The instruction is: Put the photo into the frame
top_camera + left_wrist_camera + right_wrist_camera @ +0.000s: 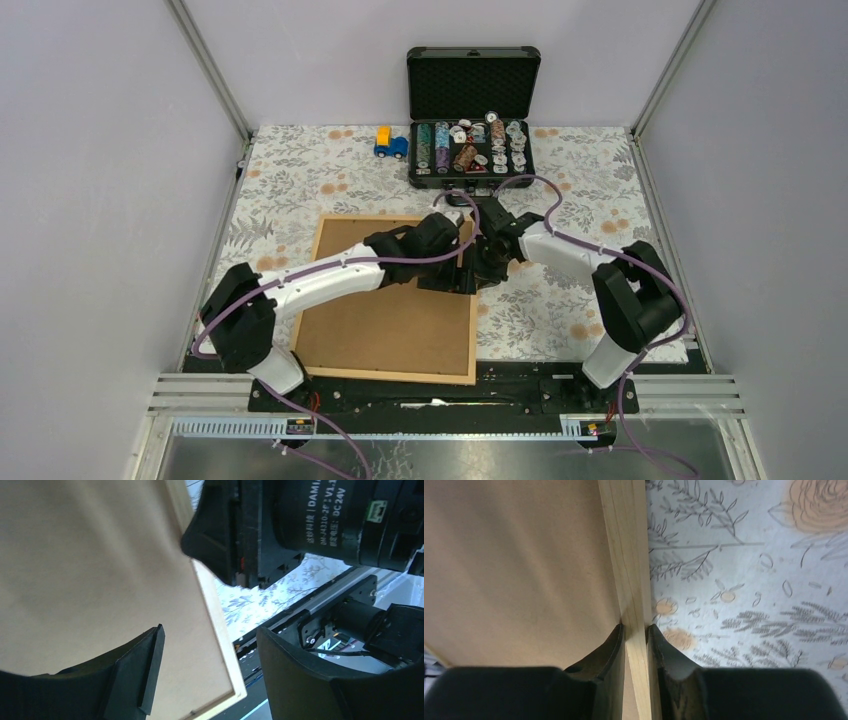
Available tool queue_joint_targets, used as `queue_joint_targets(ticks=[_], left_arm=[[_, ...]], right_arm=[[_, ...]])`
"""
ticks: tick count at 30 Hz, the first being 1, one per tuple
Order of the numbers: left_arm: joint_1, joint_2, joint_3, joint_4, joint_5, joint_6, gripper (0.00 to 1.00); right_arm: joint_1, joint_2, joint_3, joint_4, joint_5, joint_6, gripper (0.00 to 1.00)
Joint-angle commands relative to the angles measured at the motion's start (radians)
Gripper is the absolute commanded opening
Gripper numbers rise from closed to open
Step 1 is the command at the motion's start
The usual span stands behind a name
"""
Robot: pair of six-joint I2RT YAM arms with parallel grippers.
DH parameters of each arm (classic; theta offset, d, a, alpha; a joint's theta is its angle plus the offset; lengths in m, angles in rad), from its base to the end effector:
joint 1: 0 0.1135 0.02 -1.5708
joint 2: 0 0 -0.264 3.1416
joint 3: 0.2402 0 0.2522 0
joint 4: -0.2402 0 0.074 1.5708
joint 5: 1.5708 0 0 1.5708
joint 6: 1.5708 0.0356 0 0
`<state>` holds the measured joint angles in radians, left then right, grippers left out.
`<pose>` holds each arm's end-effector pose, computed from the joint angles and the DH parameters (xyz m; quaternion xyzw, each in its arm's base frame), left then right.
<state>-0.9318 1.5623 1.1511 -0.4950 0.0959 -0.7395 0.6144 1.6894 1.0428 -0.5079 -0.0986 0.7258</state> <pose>0.1963 -0.2700 0.2484 0.1062 0.9383 -0.2721 0.1849 0.2653 0.1915 0.1759 0.0442 0.9763 0.1660 0.1318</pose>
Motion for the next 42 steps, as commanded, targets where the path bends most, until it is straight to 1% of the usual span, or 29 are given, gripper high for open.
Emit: queue_joint_targets(ticks=[1, 4, 7, 11, 14, 16, 18, 20, 22, 23, 24, 25, 26, 27, 29, 32, 34, 37, 39, 42], left_arm=[[-0.077, -0.042, -0.021, 0.129, -0.091, -0.037, 0.76], [-0.129, -0.043, -0.007, 0.117, -0.160, -0.013, 0.84], [-0.195, -0.017, 0.049, 0.049, -0.236, 0.028, 0.88], [-0.334, 0.041, 0.160, -0.119, -0.465, 0.068, 0.88], [-0.420, 0.092, 0.220, -0.250, -0.622, 0.061, 0.83], [-0.454, 0.112, 0.235, -0.293, -0.672, 0.055, 0.82], [-0.468, 0.115, 0.234, -0.329, -0.703, 0.029, 0.82], [-0.467, 0.065, 0.195, -0.325, -0.706, -0.005, 0.84], [-0.459, -0.021, 0.144, -0.278, -0.672, -0.005, 0.87], [-0.453, -0.067, 0.105, -0.253, -0.651, -0.003, 0.89], [-0.441, -0.130, 0.079, -0.228, -0.618, 0.006, 0.91], [-0.426, -0.160, 0.058, -0.201, -0.581, 0.021, 0.92], [-0.408, -0.214, 0.039, -0.182, -0.545, 0.035, 0.94], [-0.385, -0.253, 0.027, -0.173, -0.509, 0.048, 0.94], [-0.313, -0.315, 0.012, -0.173, -0.452, 0.077, 0.95], [-0.186, -0.397, -0.007, -0.167, -0.362, 0.121, 0.97], [-0.101, -0.433, -0.015, -0.163, -0.320, 0.155, 0.97], [-0.004, -0.464, -0.022, -0.147, -0.256, 0.201, 0.98], [0.035, -0.464, -0.021, -0.135, -0.225, 0.223, 0.98], [0.056, -0.458, -0.024, -0.122, -0.201, 0.245, 0.98]], right_arm=[[0.010, -0.098, 0.096, -0.042, -0.084, 0.131, 0.00], [0.004, -0.091, 0.148, -0.084, -0.125, 0.169, 0.00], [0.002, -0.077, 0.179, -0.096, -0.175, 0.210, 0.00], [-0.001, -0.071, 0.218, -0.124, -0.205, 0.259, 0.00], [0.000, -0.083, 0.229, -0.133, -0.205, 0.294, 0.00], [-0.001, -0.086, 0.231, -0.133, -0.209, 0.308, 0.00], [0.000, -0.075, 0.239, -0.135, -0.222, 0.288, 0.00], [0.000, -0.076, 0.230, -0.140, -0.191, 0.232, 0.00], [-0.003, -0.112, 0.148, -0.040, -0.205, 0.169, 0.00], [-0.006, -0.134, 0.108, -0.009, -0.203, 0.153, 0.03], [-0.012, -0.150, 0.069, 0.009, -0.207, 0.139, 0.16], [-0.015, -0.157, 0.038, 0.039, -0.230, 0.119, 0.31], [-0.016, -0.150, 0.021, 0.043, -0.272, 0.091, 0.40], [-0.016, -0.130, 0.018, 0.012, -0.305, 0.057, 0.47], [-0.002, -0.092, 0.008, -0.037, -0.357, 0.006, 0.66], [0.033, -0.074, -0.032, -0.103, -0.373, -0.018, 0.83], [0.061, -0.079, -0.058, -0.123, -0.381, 0.005, 0.84], [0.113, -0.046, -0.076, -0.146, -0.428, 0.061, 0.84], [0.157, -0.007, -0.068, -0.161, -0.443, 0.085, 0.82], [0.214, 0.043, -0.052, -0.182, -0.403, 0.126, 0.78]])
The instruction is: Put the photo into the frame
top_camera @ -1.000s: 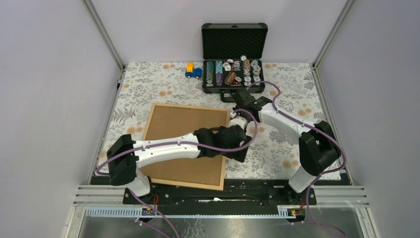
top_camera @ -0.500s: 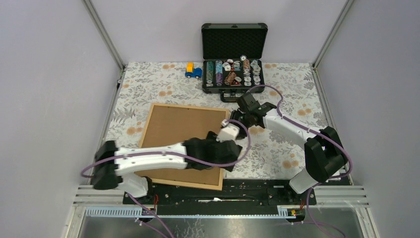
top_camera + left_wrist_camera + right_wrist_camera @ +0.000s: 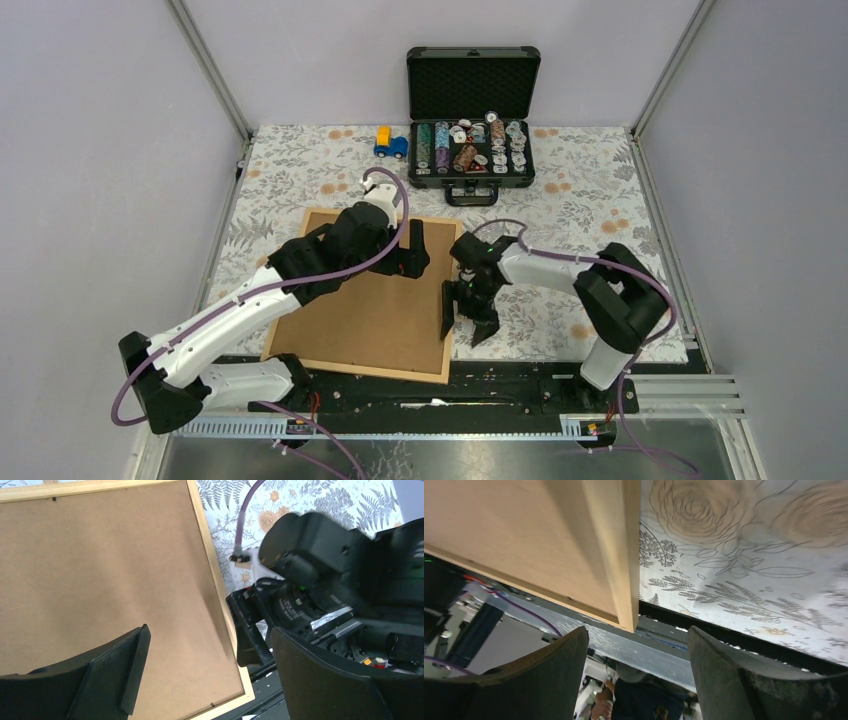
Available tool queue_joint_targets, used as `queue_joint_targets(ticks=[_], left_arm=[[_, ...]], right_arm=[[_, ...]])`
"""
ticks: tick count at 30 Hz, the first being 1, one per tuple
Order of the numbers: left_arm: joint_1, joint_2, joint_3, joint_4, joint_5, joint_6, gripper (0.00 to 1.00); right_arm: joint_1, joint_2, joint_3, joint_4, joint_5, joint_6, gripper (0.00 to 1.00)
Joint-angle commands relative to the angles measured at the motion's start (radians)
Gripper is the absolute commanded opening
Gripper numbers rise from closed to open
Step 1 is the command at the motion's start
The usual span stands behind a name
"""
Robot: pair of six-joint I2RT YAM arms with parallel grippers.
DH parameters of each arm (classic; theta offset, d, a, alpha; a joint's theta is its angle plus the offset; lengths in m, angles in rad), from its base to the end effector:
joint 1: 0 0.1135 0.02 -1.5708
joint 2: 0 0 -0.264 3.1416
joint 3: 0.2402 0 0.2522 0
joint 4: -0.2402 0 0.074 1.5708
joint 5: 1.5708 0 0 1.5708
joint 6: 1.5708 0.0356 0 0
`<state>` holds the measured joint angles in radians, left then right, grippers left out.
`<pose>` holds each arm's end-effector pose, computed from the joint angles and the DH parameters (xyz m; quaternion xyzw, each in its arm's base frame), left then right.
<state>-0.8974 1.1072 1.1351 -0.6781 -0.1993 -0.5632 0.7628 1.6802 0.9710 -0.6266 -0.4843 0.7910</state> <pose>0.1501 -0.1768 0.3505 0.1047 0.8864 -0.2285 0.3887 0.2042 0.2181 0.1593 0.0145 -0.9644 -0.2496 0.0858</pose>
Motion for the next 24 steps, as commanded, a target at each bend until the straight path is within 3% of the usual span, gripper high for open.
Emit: queue_joint_targets(ticks=[1, 11, 22, 23, 24], left_arm=[[0.027, -0.003, -0.012, 0.069, 0.104, 0.074, 0.98], [0.061, -0.028, -0.083, 0.123, 0.172, 0.075, 0.99], [0.086, -0.053, -0.101, 0.127, 0.192, 0.087, 0.98], [0.086, -0.055, -0.107, 0.129, 0.194, 0.088, 0.99], [0.087, -0.061, -0.111, 0.134, 0.195, 0.090, 0.99]], right_arm=[[0.077, 0.063, 0.019, -0.062, -0.012, 0.075, 0.76], [0.152, 0.152, 0.054, -0.021, 0.027, 0.230, 0.48], [0.234, 0.168, -0.033, 0.109, 0.111, 0.421, 0.49], [0.241, 0.170, -0.040, 0.114, 0.117, 0.430, 0.48], [0.242, 0.165, -0.046, 0.116, 0.120, 0.438, 0.40]])
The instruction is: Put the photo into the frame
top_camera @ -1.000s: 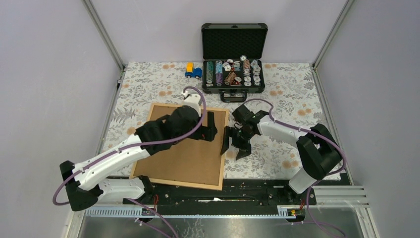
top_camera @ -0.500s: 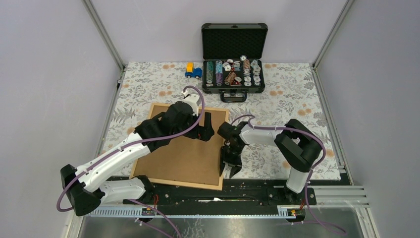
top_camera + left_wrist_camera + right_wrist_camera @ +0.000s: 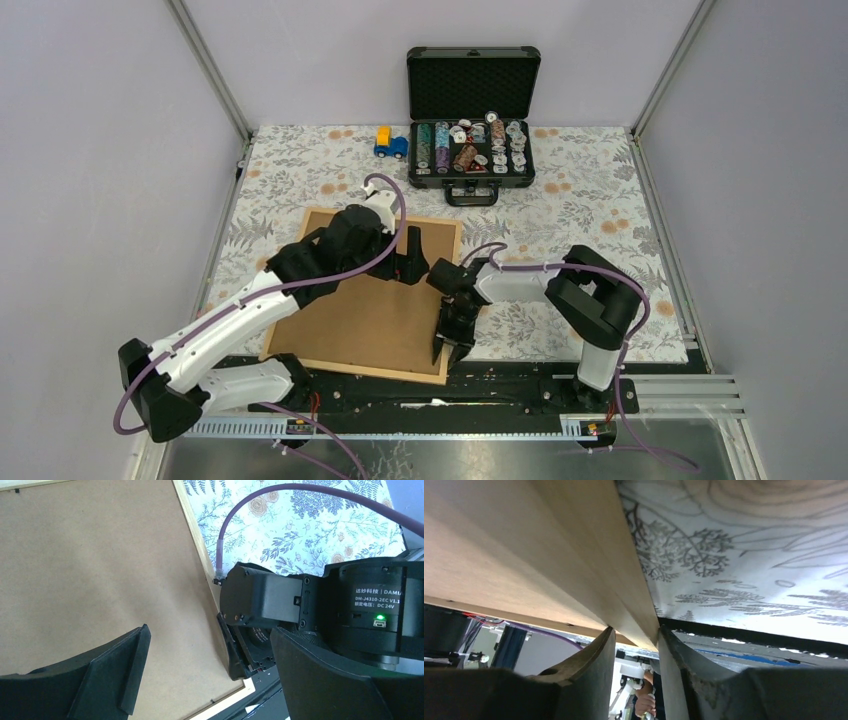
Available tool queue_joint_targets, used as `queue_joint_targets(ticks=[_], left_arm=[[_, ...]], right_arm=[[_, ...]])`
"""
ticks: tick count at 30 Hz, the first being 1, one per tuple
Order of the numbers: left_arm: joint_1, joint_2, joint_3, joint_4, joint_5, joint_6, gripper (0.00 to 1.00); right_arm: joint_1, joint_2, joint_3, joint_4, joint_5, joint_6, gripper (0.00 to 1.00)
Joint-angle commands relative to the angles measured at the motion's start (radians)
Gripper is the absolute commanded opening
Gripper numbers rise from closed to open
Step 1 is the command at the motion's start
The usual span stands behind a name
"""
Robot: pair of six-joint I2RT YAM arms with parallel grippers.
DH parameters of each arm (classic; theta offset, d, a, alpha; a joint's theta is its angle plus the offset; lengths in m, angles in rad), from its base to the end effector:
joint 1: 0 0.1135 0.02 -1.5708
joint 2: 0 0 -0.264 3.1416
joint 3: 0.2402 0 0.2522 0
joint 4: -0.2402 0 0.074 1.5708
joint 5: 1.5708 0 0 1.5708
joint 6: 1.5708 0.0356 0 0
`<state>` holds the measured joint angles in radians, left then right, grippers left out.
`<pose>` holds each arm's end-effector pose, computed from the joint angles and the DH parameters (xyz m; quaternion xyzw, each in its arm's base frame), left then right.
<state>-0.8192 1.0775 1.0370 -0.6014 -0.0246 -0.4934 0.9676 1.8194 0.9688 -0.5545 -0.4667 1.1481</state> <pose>0.1577 -0.1674 0.3304 0.1396 0.8831 -0.2646 0.3616 0.1621 0.2636 0.1205 -0.0683 -0.9673 -0.1832 0.1613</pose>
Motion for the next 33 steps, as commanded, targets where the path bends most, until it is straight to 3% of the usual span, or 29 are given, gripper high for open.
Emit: queue_joint_targets(ticks=[1, 4, 12, 16, 19, 24, 28, 33], left_arm=[[0.011, -0.037, -0.020, 0.064, 0.032, 0.025, 0.98], [0.011, -0.065, -0.047, 0.108, 0.091, 0.049, 0.99], [0.008, -0.080, -0.045, 0.161, 0.361, 0.141, 0.99], [-0.043, -0.070, -0.040, 0.141, 0.366, 0.210, 0.99], [-0.163, -0.065, -0.044, 0.128, 0.187, 0.290, 0.99], [-0.468, -0.053, -0.138, 0.210, -0.236, 0.507, 0.99], [-0.583, 0.047, -0.183, 0.247, -0.371, 0.635, 0.99], [-0.714, 0.099, -0.300, 0.423, -0.543, 0.759, 0.99]], right_arm=[[0.037, 0.015, -0.048, 0.042, 0.103, 0.088, 0.28], [0.034, -0.024, -0.005, 0.005, 0.104, 0.068, 0.00], [-0.038, 0.041, 0.451, -0.496, 0.208, -0.158, 0.00], [-0.126, -0.002, 0.451, -0.479, 0.112, -0.202, 0.00], [-0.210, -0.041, 0.391, -0.427, 0.013, -0.223, 0.00], [-0.273, -0.032, 0.391, -0.431, -0.076, -0.275, 0.00], [-0.305, -0.015, 0.408, -0.466, -0.099, -0.309, 0.00], [-0.329, -0.013, 0.412, -0.487, -0.112, -0.325, 0.00]])
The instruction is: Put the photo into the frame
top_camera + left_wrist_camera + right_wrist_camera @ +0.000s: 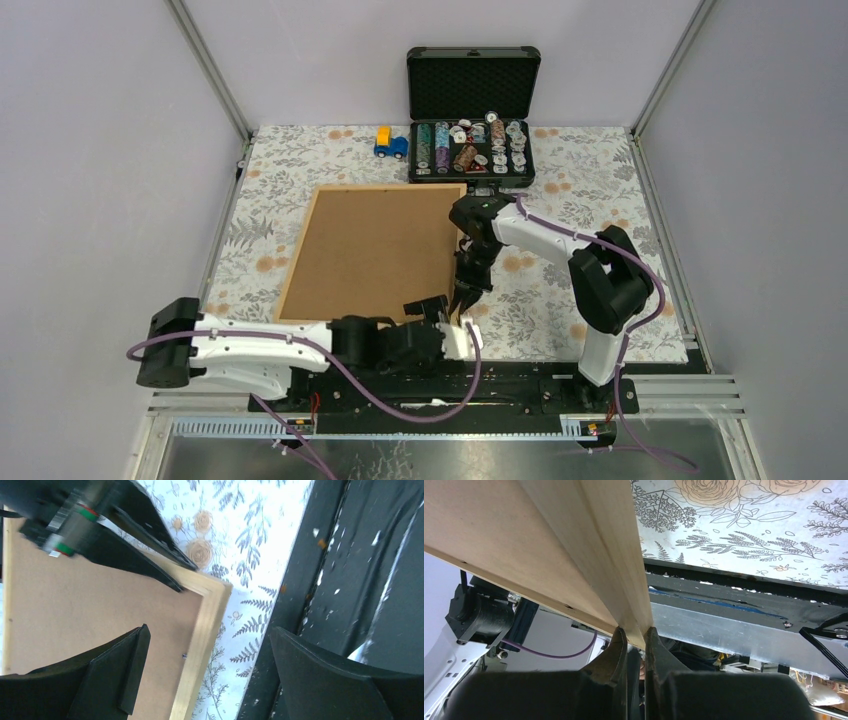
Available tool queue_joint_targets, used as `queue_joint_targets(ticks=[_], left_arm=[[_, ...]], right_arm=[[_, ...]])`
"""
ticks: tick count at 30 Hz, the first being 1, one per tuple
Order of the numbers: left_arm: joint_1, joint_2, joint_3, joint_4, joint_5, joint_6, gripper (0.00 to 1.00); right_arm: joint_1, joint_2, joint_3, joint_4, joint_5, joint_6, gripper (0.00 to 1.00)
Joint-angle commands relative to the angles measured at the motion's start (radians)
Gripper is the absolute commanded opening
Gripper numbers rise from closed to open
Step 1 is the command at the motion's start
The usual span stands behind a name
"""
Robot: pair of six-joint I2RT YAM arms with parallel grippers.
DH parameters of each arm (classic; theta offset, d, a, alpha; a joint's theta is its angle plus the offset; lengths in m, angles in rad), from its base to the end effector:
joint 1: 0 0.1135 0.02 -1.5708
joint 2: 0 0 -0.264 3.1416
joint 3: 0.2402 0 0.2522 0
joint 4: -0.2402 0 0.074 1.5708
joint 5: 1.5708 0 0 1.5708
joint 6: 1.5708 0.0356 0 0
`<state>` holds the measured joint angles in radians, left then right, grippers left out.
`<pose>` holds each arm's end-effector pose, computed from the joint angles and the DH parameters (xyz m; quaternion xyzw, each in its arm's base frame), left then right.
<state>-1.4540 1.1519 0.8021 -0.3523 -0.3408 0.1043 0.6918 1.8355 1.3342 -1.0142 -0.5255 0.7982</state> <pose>0.0404 -0.2424 0.2576 0.5774 0.6862 -0.1390 0.4199 0.2493 0.2297 0.1986 -0.0442 -0.9643 -0.2090 0.1564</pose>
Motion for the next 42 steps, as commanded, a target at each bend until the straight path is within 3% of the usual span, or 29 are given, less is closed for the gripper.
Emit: queue_joint_targets(ticks=[1, 9, 12, 17, 23, 24, 26, 27, 28, 29, 33, 36, 39, 42], left_arm=[[-0.097, 0.046, -0.073, 0.187, -0.258, 0.173, 0.99], [-0.137, 0.275, -0.100, 0.327, -0.575, 0.332, 0.98], [-0.134, 0.361, -0.111, 0.383, -0.670, 0.374, 0.91], [-0.128, 0.435, -0.107, 0.429, -0.822, 0.392, 0.55], [-0.129, 0.431, -0.027, 0.360, -0.921, 0.344, 0.25], [-0.131, 0.416, -0.002, 0.321, -0.915, 0.327, 0.17], [-0.137, 0.388, 0.039, 0.274, -0.905, 0.312, 0.02], [-0.142, 0.375, 0.061, 0.245, -0.886, 0.306, 0.00], [-0.147, 0.363, 0.085, 0.207, -0.876, 0.294, 0.00], [-0.152, 0.354, 0.114, 0.167, -0.867, 0.277, 0.00], [-0.191, 0.337, 0.315, -0.128, -0.755, 0.140, 0.00], [-0.227, 0.371, 0.614, -0.403, -0.635, 0.016, 0.00], [-0.242, 0.392, 0.861, -0.553, -0.489, -0.040, 0.00], [-0.222, 0.386, 1.055, -0.600, -0.379, -0.042, 0.00]], right_arm=[[-0.054, -0.026, 0.050, -0.031, -0.061, 0.019, 0.00], [-0.056, -0.026, 0.038, -0.030, -0.106, 0.024, 0.00], [-0.057, -0.036, 0.023, -0.018, -0.123, 0.042, 0.00], [-0.056, -0.077, -0.018, 0.004, -0.165, 0.086, 0.00], [-0.065, -0.164, -0.012, 0.021, -0.154, 0.126, 0.00], [-0.070, -0.183, 0.000, 0.027, -0.146, 0.122, 0.07], [-0.087, -0.233, 0.046, 0.068, -0.134, 0.080, 0.58], [-0.100, -0.259, 0.079, 0.083, -0.119, 0.037, 0.77], [-0.116, -0.287, 0.116, 0.073, -0.084, 0.000, 0.91], [-0.136, -0.316, 0.145, 0.070, -0.051, -0.041, 0.98], [-0.267, -0.406, 0.250, 0.064, 0.031, -0.270, 1.00], [-0.319, -0.484, 0.292, 0.104, 0.260, -0.384, 1.00], [-0.327, -0.619, 0.181, 0.296, 0.419, -0.452, 1.00], [-0.374, -0.707, 0.144, 0.419, 0.459, -0.470, 1.00]])
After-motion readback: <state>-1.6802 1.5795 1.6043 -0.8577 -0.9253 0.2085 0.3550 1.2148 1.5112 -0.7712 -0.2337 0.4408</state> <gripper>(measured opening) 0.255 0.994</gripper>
